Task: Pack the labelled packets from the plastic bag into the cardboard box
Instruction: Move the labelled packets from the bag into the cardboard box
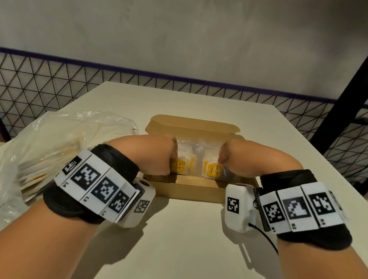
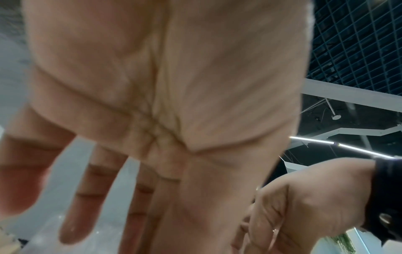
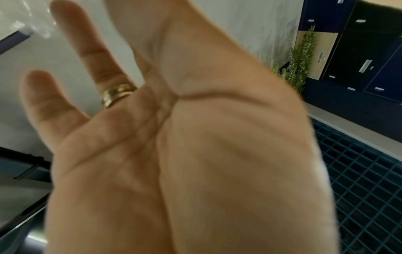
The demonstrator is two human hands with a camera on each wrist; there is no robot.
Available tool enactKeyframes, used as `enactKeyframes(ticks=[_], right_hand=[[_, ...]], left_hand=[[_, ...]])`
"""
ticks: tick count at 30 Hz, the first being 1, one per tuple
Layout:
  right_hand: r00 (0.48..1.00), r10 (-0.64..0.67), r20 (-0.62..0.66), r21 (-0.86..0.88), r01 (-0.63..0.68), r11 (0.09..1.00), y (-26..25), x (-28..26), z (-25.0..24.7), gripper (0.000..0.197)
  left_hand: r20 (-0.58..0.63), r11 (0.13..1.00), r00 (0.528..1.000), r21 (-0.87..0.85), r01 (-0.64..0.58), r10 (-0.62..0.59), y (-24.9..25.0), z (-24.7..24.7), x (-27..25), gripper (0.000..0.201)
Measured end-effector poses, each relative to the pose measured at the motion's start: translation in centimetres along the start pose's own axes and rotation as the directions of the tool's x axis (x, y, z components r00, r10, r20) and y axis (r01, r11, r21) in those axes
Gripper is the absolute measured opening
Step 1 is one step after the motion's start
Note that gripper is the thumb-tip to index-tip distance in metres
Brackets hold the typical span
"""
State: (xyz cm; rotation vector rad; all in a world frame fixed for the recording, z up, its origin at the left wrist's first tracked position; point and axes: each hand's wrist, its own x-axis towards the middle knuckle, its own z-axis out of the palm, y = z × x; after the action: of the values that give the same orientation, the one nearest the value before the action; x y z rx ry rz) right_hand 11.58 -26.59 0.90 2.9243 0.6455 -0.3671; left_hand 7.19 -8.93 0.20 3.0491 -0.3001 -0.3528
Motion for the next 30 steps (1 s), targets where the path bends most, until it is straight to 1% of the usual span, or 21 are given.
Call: enactKeyframes(ticks=[2,4,7,9,11,12,15,18,21,24,26,30], right_hand=[[1.0,0.011,0.007,0.007,-0.011,1.0,-0.2,-0.2,0.0,0.032],[1.0,0.02,-0.021,0.023,-0.02,1.0,-0.2,-0.5,-0.3,0.035],[0.998,0.013,-0.055,0.132,-0.006,0.991,-0.2,-1.4,-1.0,0.043],[0.999,-0.011,-0.052,0.217,0.022,0.976,-0.2,-1.7,-1.1,0.044],[0.999,-0.037,0.002,0.263,0.035,0.964,-0.6,-1.8,-1.0,0.041],[0.998,-0.047,0.033,0.269,0.036,0.962,-0.8,-1.8,-0.8,0.039],[0.993,-0.057,0.104,0.252,0.029,0.967,-1.6,-1.9,-0.6,0.035],[0.988,-0.029,0.15,0.217,-0.004,0.976,-1.7,-1.8,-0.4,0.037],[0.984,-0.003,0.179,0.198,-0.033,0.98,-1.7,-1.9,-0.4,0.042],[0.985,-0.001,0.174,0.165,-0.029,0.986,-1.7,-2.0,-0.3,0.043],[0.983,0.002,0.184,0.175,-0.035,0.984,-1.7,-1.9,-0.3,0.045],[0.98,-0.006,0.199,0.182,-0.03,0.983,-1.6,-2.0,-0.4,0.047]], left_hand=[[-0.004,1.0,1.0,0.011,0.023,-0.023,0.2,-0.1,-0.2,0.038],[-0.038,0.999,0.998,0.013,0.049,-0.049,0.3,-0.3,-0.4,0.042],[-0.075,0.999,0.996,-0.002,0.051,-0.051,0.6,-0.5,-0.6,0.037],[-0.032,0.999,0.999,-0.046,0.018,-0.02,0.8,-0.6,-0.6,0.03],[0.049,0.998,0.999,-0.064,-0.001,0.004,1.0,-0.6,-0.7,0.028],[0.089,0.999,0.996,-0.039,0.0,0.004,1.2,-0.5,-0.8,0.028],[0.18,0.997,0.983,0.077,0.027,-0.04,1.5,-0.3,-0.9,0.032],[0.218,0.992,0.974,0.122,0.04,-0.066,1.5,-0.5,-1.0,0.037],[0.224,0.993,0.972,0.112,0.044,-0.068,1.5,-0.5,-1.0,0.041],[0.227,0.995,0.972,0.086,0.046,-0.064,1.6,-0.5,-1.0,0.043],[0.224,0.996,0.972,0.065,0.061,-0.074,1.5,-0.6,-0.9,0.043],[0.185,0.995,0.979,-0.028,0.091,-0.084,0.8,-0.6,-0.7,0.055]])
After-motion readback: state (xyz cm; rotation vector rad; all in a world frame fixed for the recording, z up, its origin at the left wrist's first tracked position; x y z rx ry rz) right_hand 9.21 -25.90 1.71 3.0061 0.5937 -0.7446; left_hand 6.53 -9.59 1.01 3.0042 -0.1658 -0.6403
